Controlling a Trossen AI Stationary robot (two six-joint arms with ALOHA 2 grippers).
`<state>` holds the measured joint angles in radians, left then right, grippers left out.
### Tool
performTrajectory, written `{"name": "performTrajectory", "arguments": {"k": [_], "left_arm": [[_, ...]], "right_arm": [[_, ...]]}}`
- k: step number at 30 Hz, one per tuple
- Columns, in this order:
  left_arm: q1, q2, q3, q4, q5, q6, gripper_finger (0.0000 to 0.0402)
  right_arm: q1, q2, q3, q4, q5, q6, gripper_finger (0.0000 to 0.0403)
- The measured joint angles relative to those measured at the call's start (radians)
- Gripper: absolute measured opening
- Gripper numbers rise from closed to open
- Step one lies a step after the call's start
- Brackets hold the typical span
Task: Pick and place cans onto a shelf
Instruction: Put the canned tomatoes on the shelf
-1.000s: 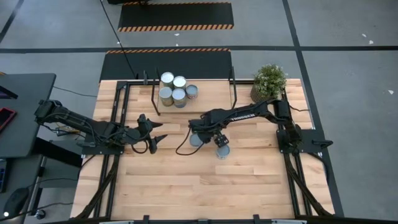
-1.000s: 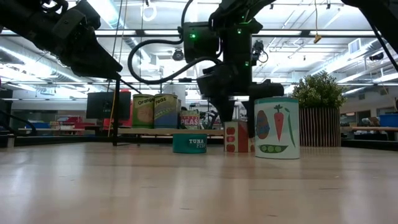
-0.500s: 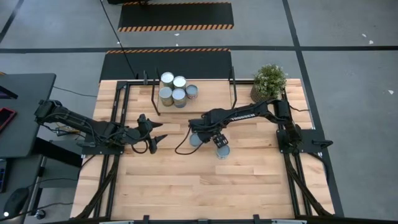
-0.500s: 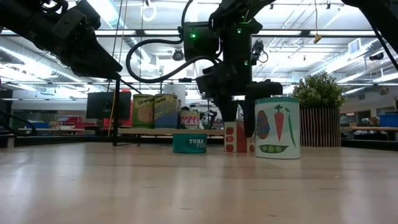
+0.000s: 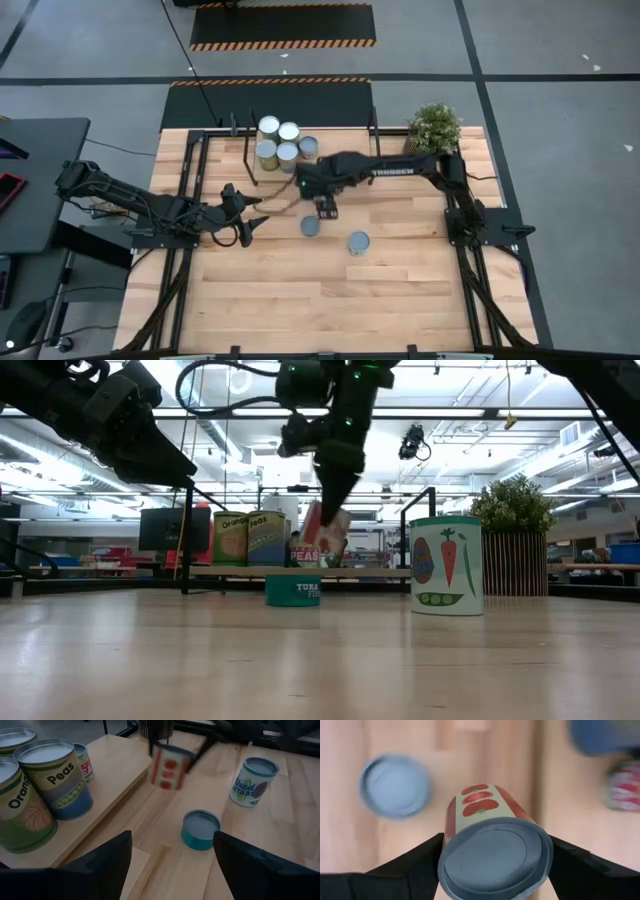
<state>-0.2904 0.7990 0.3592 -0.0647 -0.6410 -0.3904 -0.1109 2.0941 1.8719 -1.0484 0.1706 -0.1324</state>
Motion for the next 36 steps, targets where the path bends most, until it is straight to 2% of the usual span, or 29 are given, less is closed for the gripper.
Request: {"name": "performTrajectory", "arguments": {"k": [6,13,16,24,36], "left_arm": [[0.000,0.000,0.000,0.000,0.000,0.000,0.0283],[0.000,0.000,0.000,0.000,0.000,0.000,0.0283],[0.000,0.000,0.000,0.000,0.000,0.000,0.0283],[0.000,0.000,0.000,0.001,0.000,0.005,0.0283],[0.000,0.000,0.000,0.001,0.000,0.009,0.0283]], "right_arm": [[-0.082,0.000,0.041,0.014,0.041,0.120,0.0313],[-0.178,0.000,0.041,0.001,0.063,0.345,0.0313],[-0.224,0.000,0.041,-0.058,0.033,0.388,0.0313],[-0.299,0.000,0.040,-0.125,-0.048,0.392,0.0313],[-0.298,-0.001,-0.004,-0.082,-0.052,0.341,0.0318]]}}
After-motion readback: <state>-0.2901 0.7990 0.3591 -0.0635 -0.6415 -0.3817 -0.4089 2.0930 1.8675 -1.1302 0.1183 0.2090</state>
